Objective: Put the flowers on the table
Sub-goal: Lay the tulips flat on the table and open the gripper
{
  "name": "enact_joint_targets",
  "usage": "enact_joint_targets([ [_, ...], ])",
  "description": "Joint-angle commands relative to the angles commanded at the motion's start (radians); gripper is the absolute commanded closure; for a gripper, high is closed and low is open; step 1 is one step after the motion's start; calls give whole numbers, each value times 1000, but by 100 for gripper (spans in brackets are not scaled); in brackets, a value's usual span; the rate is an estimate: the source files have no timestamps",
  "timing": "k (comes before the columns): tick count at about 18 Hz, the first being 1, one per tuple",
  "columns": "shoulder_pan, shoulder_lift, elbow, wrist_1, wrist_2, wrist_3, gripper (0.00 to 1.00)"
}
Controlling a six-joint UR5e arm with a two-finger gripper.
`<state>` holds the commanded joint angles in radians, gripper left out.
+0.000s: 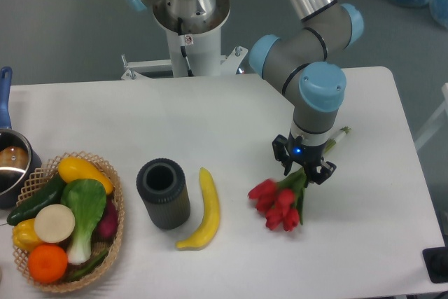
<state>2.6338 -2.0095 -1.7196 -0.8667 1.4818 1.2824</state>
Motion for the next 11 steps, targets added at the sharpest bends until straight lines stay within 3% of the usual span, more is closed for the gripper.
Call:
enact_joint_targets([
  [2, 2, 2, 9, 2, 0, 11, 13],
  [4, 5, 9, 24, 2, -2, 12, 2],
  [8, 12, 32, 57, 0, -21, -8, 0],
  [11, 44, 35, 64, 2, -109, -72, 0],
])
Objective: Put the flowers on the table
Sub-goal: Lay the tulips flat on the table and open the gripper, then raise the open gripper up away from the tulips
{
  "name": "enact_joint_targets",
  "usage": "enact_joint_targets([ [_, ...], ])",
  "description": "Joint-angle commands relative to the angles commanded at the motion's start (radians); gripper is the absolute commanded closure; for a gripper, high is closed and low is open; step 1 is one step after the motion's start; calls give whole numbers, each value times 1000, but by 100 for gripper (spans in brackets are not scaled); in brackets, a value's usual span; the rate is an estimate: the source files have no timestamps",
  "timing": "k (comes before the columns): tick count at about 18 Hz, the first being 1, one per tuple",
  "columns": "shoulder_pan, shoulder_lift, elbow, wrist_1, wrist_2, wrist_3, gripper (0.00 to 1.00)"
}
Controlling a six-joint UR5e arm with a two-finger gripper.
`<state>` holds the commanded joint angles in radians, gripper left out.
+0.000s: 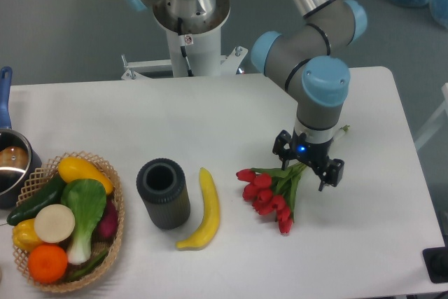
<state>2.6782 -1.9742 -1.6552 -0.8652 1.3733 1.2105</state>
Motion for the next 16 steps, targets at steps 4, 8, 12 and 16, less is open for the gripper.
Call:
enact_joint_targets([
  [4, 48, 29, 38, 5, -43, 7, 0],
  [8, 42, 32, 83, 3, -155, 8, 0],
  [12, 8, 77, 87, 3, -189, 12, 0],
  [16, 3, 84, 89, 2, -188, 21, 0],
])
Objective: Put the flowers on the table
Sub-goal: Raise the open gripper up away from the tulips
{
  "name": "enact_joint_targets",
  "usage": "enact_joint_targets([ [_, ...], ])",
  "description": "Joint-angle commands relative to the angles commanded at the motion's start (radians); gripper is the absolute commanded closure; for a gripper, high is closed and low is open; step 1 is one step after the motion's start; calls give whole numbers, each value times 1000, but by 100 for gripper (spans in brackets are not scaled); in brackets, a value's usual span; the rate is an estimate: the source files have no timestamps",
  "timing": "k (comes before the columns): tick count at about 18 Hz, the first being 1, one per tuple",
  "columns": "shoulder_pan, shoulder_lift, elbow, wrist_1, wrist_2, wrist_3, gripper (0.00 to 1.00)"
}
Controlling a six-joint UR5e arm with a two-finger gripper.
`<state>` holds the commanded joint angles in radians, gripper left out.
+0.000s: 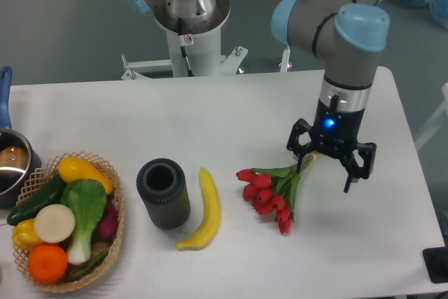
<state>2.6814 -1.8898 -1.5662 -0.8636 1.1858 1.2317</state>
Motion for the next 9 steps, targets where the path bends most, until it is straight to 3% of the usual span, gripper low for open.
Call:
enact_joint_targets([
  [9, 11, 20, -41, -5, 23, 129, 0],
])
